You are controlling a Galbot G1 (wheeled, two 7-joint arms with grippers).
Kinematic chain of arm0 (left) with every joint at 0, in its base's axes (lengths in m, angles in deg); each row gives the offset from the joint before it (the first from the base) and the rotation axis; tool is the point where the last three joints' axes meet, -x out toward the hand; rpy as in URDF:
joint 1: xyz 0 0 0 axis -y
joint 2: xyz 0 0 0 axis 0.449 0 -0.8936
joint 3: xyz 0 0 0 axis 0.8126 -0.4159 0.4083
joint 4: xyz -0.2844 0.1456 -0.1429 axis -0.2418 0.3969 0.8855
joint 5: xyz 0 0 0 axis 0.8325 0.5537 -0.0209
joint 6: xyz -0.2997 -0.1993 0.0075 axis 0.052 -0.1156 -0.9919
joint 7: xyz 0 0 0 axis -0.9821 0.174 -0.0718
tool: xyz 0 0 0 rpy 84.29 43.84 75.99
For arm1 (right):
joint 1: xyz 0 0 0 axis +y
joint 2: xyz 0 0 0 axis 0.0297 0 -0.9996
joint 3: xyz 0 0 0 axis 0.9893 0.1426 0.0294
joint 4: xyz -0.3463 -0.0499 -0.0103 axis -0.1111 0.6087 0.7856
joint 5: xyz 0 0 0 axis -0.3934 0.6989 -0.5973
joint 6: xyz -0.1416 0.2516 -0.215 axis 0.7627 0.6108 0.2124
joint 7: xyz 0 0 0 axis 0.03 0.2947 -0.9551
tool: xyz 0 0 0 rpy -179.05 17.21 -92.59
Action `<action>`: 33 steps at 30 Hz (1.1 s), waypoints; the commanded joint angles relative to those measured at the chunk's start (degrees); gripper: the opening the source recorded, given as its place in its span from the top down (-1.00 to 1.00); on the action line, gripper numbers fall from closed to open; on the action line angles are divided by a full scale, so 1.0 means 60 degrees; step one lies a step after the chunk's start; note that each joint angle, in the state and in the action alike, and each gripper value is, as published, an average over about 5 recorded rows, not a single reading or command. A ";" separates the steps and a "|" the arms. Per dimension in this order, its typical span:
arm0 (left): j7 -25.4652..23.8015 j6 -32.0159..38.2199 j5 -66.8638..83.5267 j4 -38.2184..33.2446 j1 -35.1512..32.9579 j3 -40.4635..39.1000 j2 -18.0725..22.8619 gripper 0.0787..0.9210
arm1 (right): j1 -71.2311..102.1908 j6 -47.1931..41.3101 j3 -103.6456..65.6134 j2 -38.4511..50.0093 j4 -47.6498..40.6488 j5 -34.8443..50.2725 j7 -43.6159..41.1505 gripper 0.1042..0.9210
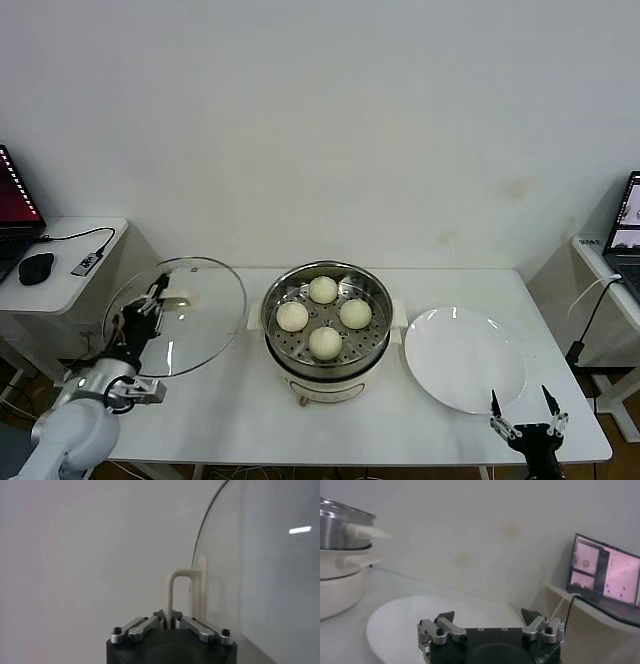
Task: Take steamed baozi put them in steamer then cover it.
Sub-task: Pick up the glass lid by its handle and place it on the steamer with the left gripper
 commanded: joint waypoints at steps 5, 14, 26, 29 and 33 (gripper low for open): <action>-0.1371 -0.2290 -0.0189 -0.0474 0.3229 -0.4202 0.0432 0.83 | -0.0437 0.0138 0.0424 -0.0466 -0.0252 -0.1512 0.0314 -0.76; -0.2495 -0.2894 -0.2470 0.0146 0.4284 -0.5308 0.2742 0.83 | -0.0774 0.0053 0.0483 -0.0434 -0.0622 -0.1579 0.0376 -0.76; -0.2937 -0.2895 -0.3666 0.1136 0.4503 -0.5816 0.4394 0.83 | -0.0872 0.0065 0.0541 -0.0374 -0.0829 -0.1578 0.0362 -0.76; -0.2971 -0.2849 -0.3729 0.1165 0.4449 -0.5907 0.4359 0.83 | -0.0880 0.0093 0.0553 -0.0399 -0.0881 -0.1601 0.0374 -0.76; -0.2981 -0.2796 -0.3866 0.1273 0.4426 -0.5981 0.4399 0.83 | -0.0875 0.0120 0.0628 -0.0439 -0.0922 -0.1665 0.0384 -0.76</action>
